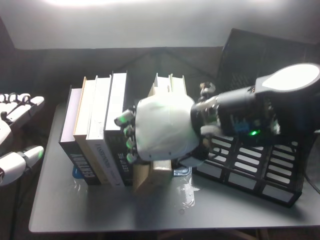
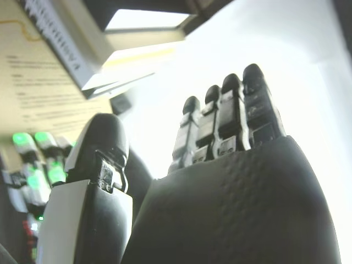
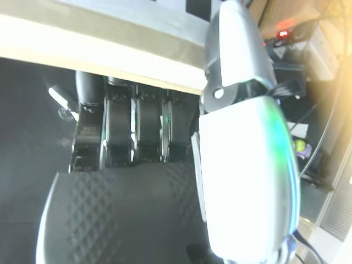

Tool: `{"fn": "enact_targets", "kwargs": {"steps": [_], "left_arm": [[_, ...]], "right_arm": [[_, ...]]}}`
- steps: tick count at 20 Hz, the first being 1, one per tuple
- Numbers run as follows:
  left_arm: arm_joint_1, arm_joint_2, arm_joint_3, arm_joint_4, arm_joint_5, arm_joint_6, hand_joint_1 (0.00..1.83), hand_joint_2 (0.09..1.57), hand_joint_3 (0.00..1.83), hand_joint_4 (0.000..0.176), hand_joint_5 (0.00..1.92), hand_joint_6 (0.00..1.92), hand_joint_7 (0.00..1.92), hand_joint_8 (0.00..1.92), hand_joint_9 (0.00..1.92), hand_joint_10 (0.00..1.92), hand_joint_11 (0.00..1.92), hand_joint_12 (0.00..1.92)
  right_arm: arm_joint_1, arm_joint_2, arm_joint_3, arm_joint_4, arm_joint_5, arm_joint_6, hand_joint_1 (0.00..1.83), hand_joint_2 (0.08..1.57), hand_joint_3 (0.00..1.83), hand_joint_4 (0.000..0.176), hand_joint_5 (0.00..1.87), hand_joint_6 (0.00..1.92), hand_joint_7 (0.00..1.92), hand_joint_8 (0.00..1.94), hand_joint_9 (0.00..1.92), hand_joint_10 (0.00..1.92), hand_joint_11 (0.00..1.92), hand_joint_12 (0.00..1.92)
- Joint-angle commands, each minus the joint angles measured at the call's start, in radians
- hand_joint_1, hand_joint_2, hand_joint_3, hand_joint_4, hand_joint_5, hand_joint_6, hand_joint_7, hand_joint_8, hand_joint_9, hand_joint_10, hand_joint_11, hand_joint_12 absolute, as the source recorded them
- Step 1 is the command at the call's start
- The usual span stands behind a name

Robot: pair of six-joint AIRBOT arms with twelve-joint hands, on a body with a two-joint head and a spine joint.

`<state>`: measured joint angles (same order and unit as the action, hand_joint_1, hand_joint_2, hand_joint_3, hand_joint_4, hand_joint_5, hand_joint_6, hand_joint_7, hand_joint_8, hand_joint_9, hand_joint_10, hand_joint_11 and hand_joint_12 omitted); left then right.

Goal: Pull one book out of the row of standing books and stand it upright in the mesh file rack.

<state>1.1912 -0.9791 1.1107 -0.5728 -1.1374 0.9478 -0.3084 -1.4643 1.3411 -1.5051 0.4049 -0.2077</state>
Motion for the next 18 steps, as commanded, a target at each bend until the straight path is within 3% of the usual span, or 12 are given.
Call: {"fn": "enact_targets", "kwargs": {"steps": [1,2,3,4,6,7,8,9,12,16,18], "left_arm": [[-0.005,0.001,0.009,-0.001,-0.115,0.0,0.38,1.42,0.0,0.038,0.04,0.01,0.0,0.0,0.0,0.0,0.0,0.0],[-0.007,-0.001,0.011,0.0,-0.112,0.0,0.39,1.43,0.0,0.036,0.04,0.0,0.0,0.0,0.0,0.0,0.0,0.0],[-0.01,-0.002,0.012,0.002,-0.109,0.0,0.41,1.42,0.0,0.033,0.04,0.0,0.0,0.0,0.0,0.0,0.0,0.0],[-0.016,-0.003,0.015,0.004,-0.105,0.0,0.44,1.41,0.0,0.027,0.05,0.0,0.0,0.0,0.0,0.0,0.0,0.0],[-0.034,-0.007,0.021,0.014,-0.095,0.0,0.4,1.43,0.0,0.047,0.02,0.0,0.0,0.0,0.0,0.0,0.0,0.0],[-0.041,-0.009,0.024,0.019,-0.089,0.003,0.39,1.44,0.01,0.044,0.02,0.0,0.0,0.0,0.0,0.0,0.0,0.0],[-0.048,-0.01,0.027,0.024,-0.08,0.007,0.39,1.44,0.01,0.034,0.03,0.01,0.0,0.0,0.0,0.0,0.0,0.0],[-0.054,-0.012,0.03,0.028,-0.075,0.008,0.42,1.42,0.0,0.043,0.04,0.01,0.0,0.0,0.0,0.0,0.0,0.0],[-0.068,-0.018,0.037,0.036,-0.066,0.008,0.41,1.41,0.0,0.03,0.04,0.01,0.0,0.0,0.0,0.0,0.0,0.0],[-0.085,-0.023,0.045,0.048,-0.056,0.009,0.36,1.41,0.0,0.047,0.02,0.0,0.0,0.0,0.0,0.0,0.0,0.0],[-0.088,-0.023,0.045,0.051,-0.052,0.01,0.37,1.41,0.0,0.043,0.04,0.01,0.0,0.0,0.0,0.0,0.0,0.0]], "right_arm": [[0.015,0.025,-0.003,0.022,0.008,0.013,1.36,1.16,0.0,0.0,0.82,1.08,0.99,1.12,0.73,1.49,0.43,1.87],[0.025,0.039,-0.006,0.01,0.028,0.046,1.37,1.14,0.0,0.0,0.88,0.97,1.03,1.05,0.8,1.43,0.55,1.83],[0.031,0.052,-0.006,0.002,0.049,0.078,1.37,1.14,0.0,0.0,0.89,0.95,1.0,1.12,0.78,1.44,0.58,1.82],[0.039,0.067,-0.009,-0.006,0.06,0.103,1.36,1.17,0.01,0.0,0.85,1.01,0.92,1.24,0.72,1.53,0.59,1.88],[0.06,0.1,-0.021,-0.033,0.069,0.146,1.34,1.22,0.01,0.0,0.7,1.24,0.84,1.31,0.67,1.65,0.55,1.91],[0.07,0.114,-0.025,-0.04,0.075,0.165,1.35,1.2,0.0,0.0,0.74,1.18,0.89,1.24,0.74,1.55,0.63,1.84],[0.08,0.128,-0.029,-0.044,0.084,0.179,1.34,1.22,0.01,0.0,0.71,1.24,0.81,1.36,0.69,1.61,0.56,1.9],[0.089,0.141,-0.035,-0.049,0.086,0.183,1.33,1.25,0.01,0.0,0.65,1.35,0.77,1.42,0.65,1.65,0.5,1.92],[0.109,0.172,-0.052,-0.064,0.092,0.2,1.34,1.24,0.0,0.0,0.68,1.3,0.79,1.39,0.67,1.61,0.56,1.87],[0.128,0.221,-0.08,-0.066,0.102,0.217,1.32,1.28,0.0,0.0,0.61,1.36,0.72,1.54,0.6,1.7,0.54,1.89],[0.138,0.241,-0.092,-0.065,0.111,0.237,1.32,1.28,0.0,0.0,0.66,1.39,0.72,1.5,0.58,1.69,0.48,1.92]]}}
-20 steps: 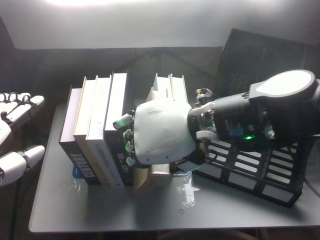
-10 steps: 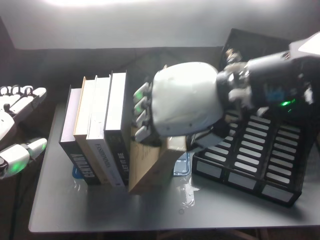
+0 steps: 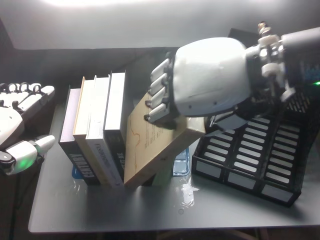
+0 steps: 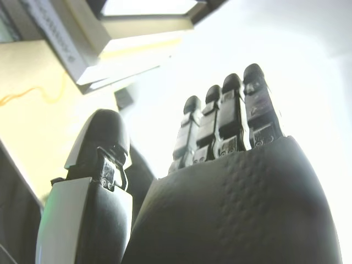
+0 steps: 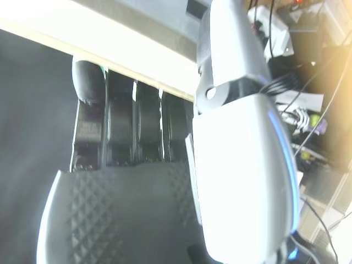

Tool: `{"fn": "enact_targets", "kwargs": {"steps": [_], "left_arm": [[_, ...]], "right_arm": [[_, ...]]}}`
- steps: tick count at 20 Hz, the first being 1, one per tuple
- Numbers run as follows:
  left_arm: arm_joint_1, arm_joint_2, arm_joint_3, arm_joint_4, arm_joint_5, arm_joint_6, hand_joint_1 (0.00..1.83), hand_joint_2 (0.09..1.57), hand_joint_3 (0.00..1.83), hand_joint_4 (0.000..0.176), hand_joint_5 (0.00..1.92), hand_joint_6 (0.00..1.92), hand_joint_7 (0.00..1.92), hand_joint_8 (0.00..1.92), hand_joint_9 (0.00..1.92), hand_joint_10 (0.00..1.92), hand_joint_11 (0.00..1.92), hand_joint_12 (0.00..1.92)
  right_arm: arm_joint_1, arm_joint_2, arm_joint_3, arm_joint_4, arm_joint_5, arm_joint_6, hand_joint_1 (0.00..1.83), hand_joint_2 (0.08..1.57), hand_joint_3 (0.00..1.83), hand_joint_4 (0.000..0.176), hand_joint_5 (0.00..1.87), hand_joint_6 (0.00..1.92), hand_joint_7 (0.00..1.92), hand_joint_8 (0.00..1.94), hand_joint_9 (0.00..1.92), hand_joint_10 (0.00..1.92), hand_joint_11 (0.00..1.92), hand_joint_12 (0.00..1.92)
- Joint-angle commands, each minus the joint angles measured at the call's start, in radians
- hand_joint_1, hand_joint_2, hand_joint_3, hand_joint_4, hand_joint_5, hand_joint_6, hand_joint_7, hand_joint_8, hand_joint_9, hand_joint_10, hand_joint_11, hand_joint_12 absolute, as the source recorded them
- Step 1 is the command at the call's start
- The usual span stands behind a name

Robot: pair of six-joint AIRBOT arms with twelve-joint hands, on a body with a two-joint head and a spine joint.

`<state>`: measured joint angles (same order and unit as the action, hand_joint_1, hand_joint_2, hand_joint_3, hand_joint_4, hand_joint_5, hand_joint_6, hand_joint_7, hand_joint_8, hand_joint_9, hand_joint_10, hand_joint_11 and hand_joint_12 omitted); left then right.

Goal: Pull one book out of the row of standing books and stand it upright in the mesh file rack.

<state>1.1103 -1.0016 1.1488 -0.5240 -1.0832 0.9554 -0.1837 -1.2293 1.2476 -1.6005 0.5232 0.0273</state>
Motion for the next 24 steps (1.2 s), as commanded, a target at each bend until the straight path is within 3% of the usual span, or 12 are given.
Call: {"fn": "enact_targets", "kwargs": {"steps": [1,2,7,9,10,13,14,15,17,20,23,24], "left_arm": [[-0.007,-0.001,0.008,0.003,-0.106,0.003,0.31,1.42,0.0,0.053,0.03,0.0,0.0,0.0,0.0,0.0,0.0,0.0],[-0.01,-0.003,0.009,0.003,-0.105,0.003,0.29,1.42,0.0,0.055,0.03,0.0,0.0,0.0,0.0,0.0,0.0,0.0],[-0.023,-0.004,0.012,0.013,-0.095,0.006,0.32,1.42,0.0,0.053,0.02,0.0,0.0,0.0,0.0,0.0,0.0,0.0],[-0.026,-0.006,0.014,0.014,-0.093,0.011,0.3,1.43,0.0,0.048,0.02,0.0,0.0,0.0,0.0,0.0,0.0,0.0],[-0.027,-0.007,0.014,0.014,-0.092,0.012,0.32,1.43,0.0,0.043,0.02,0.01,0.0,0.0,0.0,0.0,0.0,0.0],[-0.033,-0.008,0.017,0.016,-0.088,0.015,0.39,1.42,0.0,0.042,0.04,0.01,0.0,0.0,0.0,0.0,0.0,0.0],[-0.041,-0.01,0.019,0.018,-0.083,0.018,0.39,1.42,0.0,0.048,0.04,0.01,0.0,0.0,0.0,0.0,0.0,0.0],[-0.048,-0.014,0.021,0.021,-0.076,0.019,0.37,1.42,0.0,0.05,0.04,0.01,0.0,0.0,0.0,0.0,0.0,0.0],[-0.053,-0.021,0.027,0.025,-0.069,0.02,0.37,1.42,0.0,0.032,0.05,0.01,0.0,0.0,0.0,0.0,0.0,0.0],[-0.054,-0.022,0.028,0.025,-0.065,0.022,0.38,1.4,0.0,0.021,0.07,0.01,0.0,0.0,0.0,0.0,0.0,0.0],[-0.054,-0.024,0.028,0.025,-0.062,0.025,0.46,1.39,0.0,0.012,0.07,0.01,0.0,0.0,0.0,0.0,0.0,0.0],[-0.055,-0.024,0.028,0.025,-0.061,0.025,0.49,1.39,0.0,0.01,0.08,0.01,0.0,0.0,0.0,0.0,0.0,0.0]], "right_arm": [[0.019,0.021,-0.005,0.031,-0.004,0.01,1.31,1.28,0.0,0.0,0.64,1.42,0.7,1.52,0.57,1.7,0.46,1.92],[0.024,0.032,-0.009,0.031,-0.002,0.019,1.16,1.3,0.01,0.0,0.61,1.45,0.7,1.6,0.57,1.68,0.5,1.92],[0.071,0.105,-0.037,0.032,0.018,0.08,1.34,1.24,0.0,0.0,0.73,1.22,0.78,1.44,0.67,1.61,0.58,1.87],[0.09,0.129,-0.047,0.026,0.036,0.115,1.3,1.3,0.02,0.0,0.64,1.41,0.61,1.67,0.54,1.74,0.5,1.92],[0.104,0.138,-0.051,0.013,0.046,0.14,1.14,1.32,0.02,0.0,0.65,1.43,0.58,1.74,0.52,1.74,0.48,1.92],[0.153,0.183,-0.075,-0.027,0.071,0.207,1.09,1.33,0.01,0.0,0.59,1.54,0.65,1.66,0.6,1.7,0.51,1.92],[0.165,0.201,-0.087,-0.031,0.071,0.207,1.08,1.33,0.01,0.018,0.6,1.58,0.63,1.61,0.52,1.71,0.43,1.92],[0.178,0.218,-0.096,-0.035,0.071,0.209,1.25,1.32,0.03,0.0,0.57,1.55,0.64,1.61,0.52,1.78,0.45,1.92],[0.192,0.247,-0.107,-0.036,0.071,0.213,1.11,1.32,0.03,0.0,0.6,1.48,0.63,1.71,0.47,1.91,0.46,1.92],[0.199,0.283,-0.113,-0.041,0.063,0.24,1.31,1.29,0.01,0.0,0.63,1.42,0.66,1.59,0.59,1.71,0.49,1.89],[0.216,0.324,-0.129,-0.07,0.047,0.273,1.18,1.26,0.0,0.0,0.75,1.23,0.74,1.6,0.67,1.72,0.57,1.92],[0.231,0.345,-0.138,-0.092,0.04,0.292,1.15,1.26,0.0,0.0,0.8,1.29,0.65,1.57,0.36,1.67,0.11,1.92]]}}
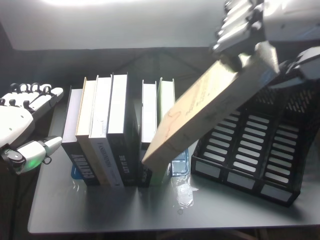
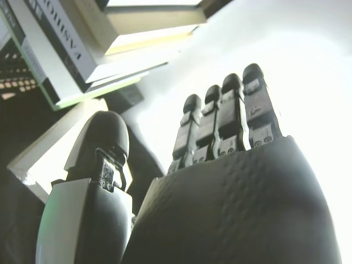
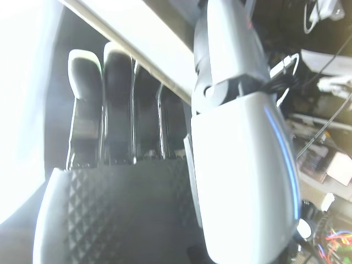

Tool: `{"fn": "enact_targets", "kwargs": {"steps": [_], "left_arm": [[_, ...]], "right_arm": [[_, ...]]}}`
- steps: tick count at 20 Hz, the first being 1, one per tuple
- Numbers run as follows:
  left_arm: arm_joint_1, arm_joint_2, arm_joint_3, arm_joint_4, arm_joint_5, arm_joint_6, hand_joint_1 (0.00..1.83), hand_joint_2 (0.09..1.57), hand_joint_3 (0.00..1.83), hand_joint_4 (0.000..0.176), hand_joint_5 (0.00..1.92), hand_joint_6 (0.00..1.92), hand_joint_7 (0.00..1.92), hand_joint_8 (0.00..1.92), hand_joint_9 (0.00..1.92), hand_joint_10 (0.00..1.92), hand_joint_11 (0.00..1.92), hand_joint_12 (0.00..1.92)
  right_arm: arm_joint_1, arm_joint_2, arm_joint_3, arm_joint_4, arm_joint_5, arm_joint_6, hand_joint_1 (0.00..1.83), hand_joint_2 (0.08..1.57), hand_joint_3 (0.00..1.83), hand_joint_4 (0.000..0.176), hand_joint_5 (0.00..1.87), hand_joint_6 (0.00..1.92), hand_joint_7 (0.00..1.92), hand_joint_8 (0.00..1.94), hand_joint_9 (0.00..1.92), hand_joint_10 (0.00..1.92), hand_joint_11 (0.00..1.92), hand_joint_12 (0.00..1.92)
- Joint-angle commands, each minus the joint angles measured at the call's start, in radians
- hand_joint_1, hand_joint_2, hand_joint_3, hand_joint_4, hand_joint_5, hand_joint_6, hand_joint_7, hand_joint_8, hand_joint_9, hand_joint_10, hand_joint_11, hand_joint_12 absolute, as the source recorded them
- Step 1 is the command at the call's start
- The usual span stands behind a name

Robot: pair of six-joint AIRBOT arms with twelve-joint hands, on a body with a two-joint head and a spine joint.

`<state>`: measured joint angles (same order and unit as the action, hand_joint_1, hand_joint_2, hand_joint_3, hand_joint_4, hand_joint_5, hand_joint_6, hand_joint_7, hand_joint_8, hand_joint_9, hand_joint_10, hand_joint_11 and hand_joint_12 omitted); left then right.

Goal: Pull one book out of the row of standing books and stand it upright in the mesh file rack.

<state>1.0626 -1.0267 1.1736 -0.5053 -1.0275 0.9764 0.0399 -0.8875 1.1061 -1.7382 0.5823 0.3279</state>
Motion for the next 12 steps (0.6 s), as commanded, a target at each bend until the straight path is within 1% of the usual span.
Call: {"fn": "enact_targets", "kwargs": {"steps": [1,2,3,4,5,6,7,8,9,10,11,12], "left_arm": [[-0.008,0.0,0.004,0.006,-0.115,0.005,0.49,1.39,0.0,0.008,0.08,0.01,0.0,0.0,0.0,0.0,0.0,0.0],[-0.008,0.0,0.004,0.005,-0.114,0.005,0.48,1.39,0.0,0.011,0.08,0.01,0.0,0.0,0.0,0.0,0.0,0.0],[-0.008,-0.001,0.005,0.005,-0.113,0.005,0.51,1.38,0.0,0.001,0.09,0.01,0.0,0.0,0.0,0.0,0.0,0.0],[-0.008,-0.002,0.005,0.005,-0.112,0.006,0.51,1.38,0.0,0.0,0.09,0.01,0.0,0.0,0.0,0.0,0.0,0.0],[-0.008,-0.002,0.006,0.004,-0.112,0.006,0.51,1.38,0.0,0.006,0.09,0.01,0.0,0.0,0.0,0.0,0.0,0.0],[-0.009,-0.003,0.006,0.004,-0.111,0.006,0.48,1.38,0.0,0.006,0.08,0.0,0.0,0.0,0.0,0.0,0.0,0.0],[-0.009,-0.004,0.006,0.004,-0.11,0.007,0.46,1.38,0.0,0.014,0.07,0.0,0.0,0.0,0.0,0.0,0.0,0.0],[-0.009,-0.003,0.005,0.003,-0.109,0.007,0.46,1.38,0.0,0.017,0.07,0.0,0.0,0.0,0.0,0.0,0.0,0.0],[-0.009,-0.002,0.004,0.002,-0.108,0.007,0.46,1.38,0.0,0.011,0.08,0.0,0.0,0.0,0.0,0.0,0.0,0.0],[-0.009,-0.002,0.003,0.002,-0.107,0.007,0.47,1.38,0.0,0.012,0.07,0.0,0.0,0.0,0.0,0.0,0.0,0.0],[-0.011,-0.002,0.002,0.002,-0.105,0.007,0.48,1.38,0.0,0.012,0.07,0.0,0.0,0.0,0.0,0.0,0.0,0.0],[-0.011,-0.001,0.0,0.001,-0.105,0.006,0.46,1.37,0.0,0.014,0.07,0.0,0.0,0.0,0.0,0.0,0.0,0.0]], "right_arm": [[0.031,0.024,-0.003,0.023,-0.023,0.009,1.17,1.26,0.0,0.0,0.83,1.35,0.59,1.49,0.17,1.53,0.02,1.92],[0.051,0.038,-0.01,0.001,-0.027,0.021,1.17,1.28,0.0,0.0,0.82,1.39,0.56,1.5,0.23,1.52,0.0,1.92],[0.07,0.049,-0.016,-0.039,-0.032,0.053,1.28,1.3,0.01,0.0,0.73,1.36,0.58,1.59,0.43,1.74,0.21,1.92],[0.084,0.064,-0.025,-0.076,-0.039,0.079,1.19,1.28,0.0,0.0,0.8,1.36,0.58,1.55,0.33,1.68,0.13,1.92],[0.093,0.078,-0.032,-0.095,-0.045,0.093,1.18,1.27,0.0,0.0,0.82,1.38,0.58,1.5,0.3,1.59,0.11,1.92],[0.101,0.091,-0.039,-0.129,-0.053,0.113,1.18,1.26,0.0,0.0,0.82,1.39,0.61,1.46,0.37,1.52,0.1,1.92],[0.101,0.097,-0.042,-0.163,-0.061,0.14,1.18,1.26,0.0,0.0,0.83,1.38,0.62,1.44,0.39,1.47,0.14,1.92],[0.101,0.099,-0.04,-0.213,-0.067,0.183,1.18,1.26,0.0,0.0,0.83,1.36,0.6,1.48,0.31,1.52,0.03,1.92],[0.098,0.096,-0.039,-0.266,-0.073,0.221,1.18,1.26,0.0,0.0,0.84,1.36,0.59,1.48,0.21,1.54,0.0,1.92],[0.097,0.094,-0.039,-0.3,-0.078,0.241,1.18,1.25,0.0,0.0,0.84,1.35,0.64,1.42,0.29,1.55,0.0,1.92],[0.093,0.09,-0.037,-0.348,-0.084,0.27,1.17,1.27,0.0,0.0,0.83,1.33,0.55,1.56,0.23,1.69,0.0,1.92],[0.073,0.076,-0.029,-0.369,-0.096,0.281,1.19,1.24,0.0,0.0,0.89,1.2,0.63,1.52,0.38,1.66,0.22,1.92]]}}
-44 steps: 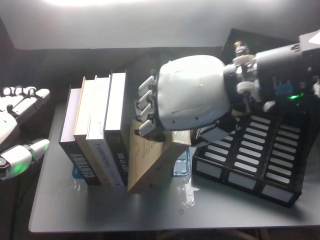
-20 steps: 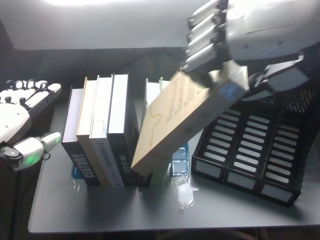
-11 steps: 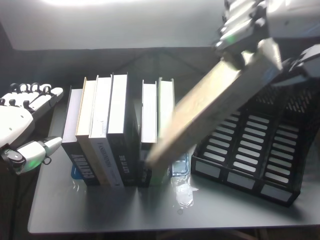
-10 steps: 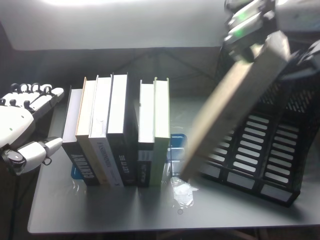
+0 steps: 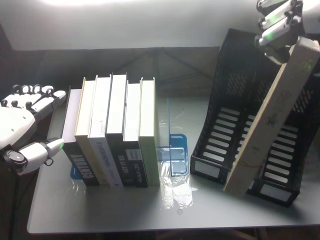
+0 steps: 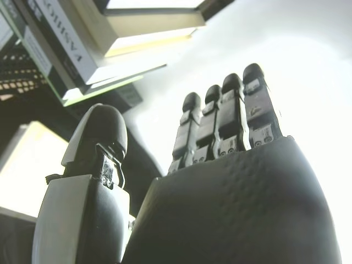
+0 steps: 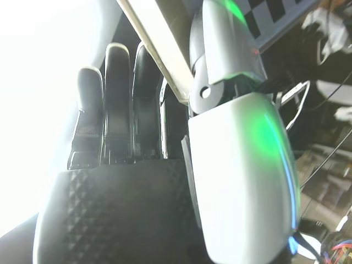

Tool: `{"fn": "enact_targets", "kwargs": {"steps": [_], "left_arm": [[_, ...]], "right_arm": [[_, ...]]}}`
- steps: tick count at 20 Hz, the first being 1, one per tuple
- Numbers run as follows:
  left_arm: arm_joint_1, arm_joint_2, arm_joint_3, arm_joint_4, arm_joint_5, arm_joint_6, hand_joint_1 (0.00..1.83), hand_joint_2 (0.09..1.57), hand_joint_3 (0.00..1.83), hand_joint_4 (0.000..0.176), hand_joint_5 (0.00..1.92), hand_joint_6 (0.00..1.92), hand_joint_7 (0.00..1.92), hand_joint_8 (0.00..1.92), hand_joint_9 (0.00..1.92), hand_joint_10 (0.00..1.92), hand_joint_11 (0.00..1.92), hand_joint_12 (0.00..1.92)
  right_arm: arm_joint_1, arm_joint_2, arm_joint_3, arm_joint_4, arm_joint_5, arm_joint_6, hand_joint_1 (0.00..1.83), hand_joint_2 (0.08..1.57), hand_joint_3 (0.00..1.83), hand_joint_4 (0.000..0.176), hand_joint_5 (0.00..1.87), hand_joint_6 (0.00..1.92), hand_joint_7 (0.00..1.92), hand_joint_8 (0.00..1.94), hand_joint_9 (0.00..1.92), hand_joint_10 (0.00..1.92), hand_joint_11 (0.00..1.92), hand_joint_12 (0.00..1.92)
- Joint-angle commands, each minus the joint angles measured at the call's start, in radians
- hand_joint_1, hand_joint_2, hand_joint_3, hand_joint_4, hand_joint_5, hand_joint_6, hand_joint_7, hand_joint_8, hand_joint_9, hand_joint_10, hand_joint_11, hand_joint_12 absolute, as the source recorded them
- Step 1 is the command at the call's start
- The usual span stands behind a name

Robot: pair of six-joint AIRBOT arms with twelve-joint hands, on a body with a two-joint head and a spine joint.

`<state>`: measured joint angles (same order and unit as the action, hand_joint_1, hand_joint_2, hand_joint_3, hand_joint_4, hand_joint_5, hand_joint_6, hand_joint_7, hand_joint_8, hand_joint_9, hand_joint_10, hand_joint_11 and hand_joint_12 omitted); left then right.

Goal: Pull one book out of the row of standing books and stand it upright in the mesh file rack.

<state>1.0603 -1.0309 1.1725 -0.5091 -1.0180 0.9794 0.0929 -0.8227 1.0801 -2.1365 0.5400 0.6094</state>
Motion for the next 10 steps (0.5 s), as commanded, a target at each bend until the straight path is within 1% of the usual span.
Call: {"fn": "enact_targets", "kwargs": {"steps": [1,2,3,4,5,6,7,8,9,10], "left_arm": [[-0.009,0.005,-0.001,0.002,-0.115,0.003,0.46,1.37,0.0,0.013,0.08,0.0,0.0,0.0,0.0,0.0,0.0,0.0],[-0.008,0.007,-0.002,0.0,-0.115,0.004,0.46,1.37,0.0,0.009,0.08,0.01,0.0,0.0,0.0,0.0,0.0,0.0],[-0.006,0.008,-0.003,-0.001,-0.114,0.004,0.44,1.38,0.0,0.008,0.08,0.0,0.0,0.0,0.0,0.0,0.0,0.0],[-0.005,0.008,-0.004,-0.003,-0.114,0.004,0.42,1.38,0.0,0.008,0.08,0.0,0.0,0.0,0.0,0.0,0.0,0.0],[-0.003,0.009,-0.006,-0.004,-0.116,0.004,0.42,1.38,0.0,0.002,0.08,0.0,0.0,0.0,0.0,0.0,0.0,0.0],[0.002,0.012,-0.01,-0.006,-0.12,0.004,0.45,1.38,0.0,0.0,0.09,0.01,0.0,0.0,0.0,0.0,0.0,0.0],[0.003,0.013,-0.012,-0.007,-0.122,0.004,0.44,1.37,0.0,0.003,0.08,0.0,0.0,0.0,0.0,0.0,0.0,0.0],[0.008,0.016,-0.015,-0.01,-0.127,0.004,0.46,1.37,0.0,0.0,0.09,0.0,0.0,0.0,0.0,0.0,0.0,0.0],[0.011,0.018,-0.018,-0.012,-0.132,0.003,0.45,1.37,0.0,0.014,0.08,0.0,0.0,0.0,0.0,0.0,0.0,0.0],[0.015,0.018,-0.021,-0.013,-0.137,0.002,0.42,1.38,0.0,0.016,0.08,0.0,0.0,0.0,0.0,0.0,0.0,0.0]], "right_arm": [[-0.006,-0.008,0.009,0.023,-0.066,0.001,1.19,1.23,0.0,0.0,0.89,1.11,0.67,1.54,0.48,1.64,0.32,1.92],[-0.033,-0.032,0.029,0.02,-0.077,0.001,1.18,1.22,0.0,0.0,0.88,1.21,0.69,1.42,0.49,1.48,0.18,1.92],[-0.061,-0.056,0.05,0.016,-0.09,0.001,1.3,1.25,0.0,0.0,0.79,1.19,0.69,1.46,0.57,1.66,0.28,1.92],[-0.083,-0.079,0.07,0.015,-0.099,0.001,1.23,1.24,0.0,0.0,0.79,1.09,0.75,1.59,0.62,1.73,0.45,1.92],[-0.1,-0.104,0.089,0.005,-0.111,0.002,1.32,1.24,0.0,0.0,0.73,1.13,0.77,1.46,0.65,1.68,0.48,1.92],[-0.112,-0.127,0.105,-0.013,-0.129,0.002,1.33,1.24,0.0,0.0,0.73,1.27,0.77,1.38,0.64,1.64,0.38,1.92],[-0.115,-0.133,0.11,-0.018,-0.134,0.002,1.33,1.24,0.0,0.0,0.7,1.37,0.75,1.37,0.65,1.61,0.39,1.86],[-0.12,-0.146,0.12,-0.026,-0.143,0.003,1.33,1.25,0.0,0.0,0.69,1.4,0.74,1.39,0.65,1.6,0.4,1.81],[-0.124,-0.163,0.134,-0.037,-0.153,0.005,1.33,1.24,0.0,0.0,0.67,1.39,0.76,1.39,0.68,1.56,0.48,1.75],[-0.128,-0.181,0.151,-0.042,-0.163,0.005,1.33,1.24,0.0,0.0,0.69,1.38,0.77,1.37,0.69,1.54,0.5,1.72]]}}
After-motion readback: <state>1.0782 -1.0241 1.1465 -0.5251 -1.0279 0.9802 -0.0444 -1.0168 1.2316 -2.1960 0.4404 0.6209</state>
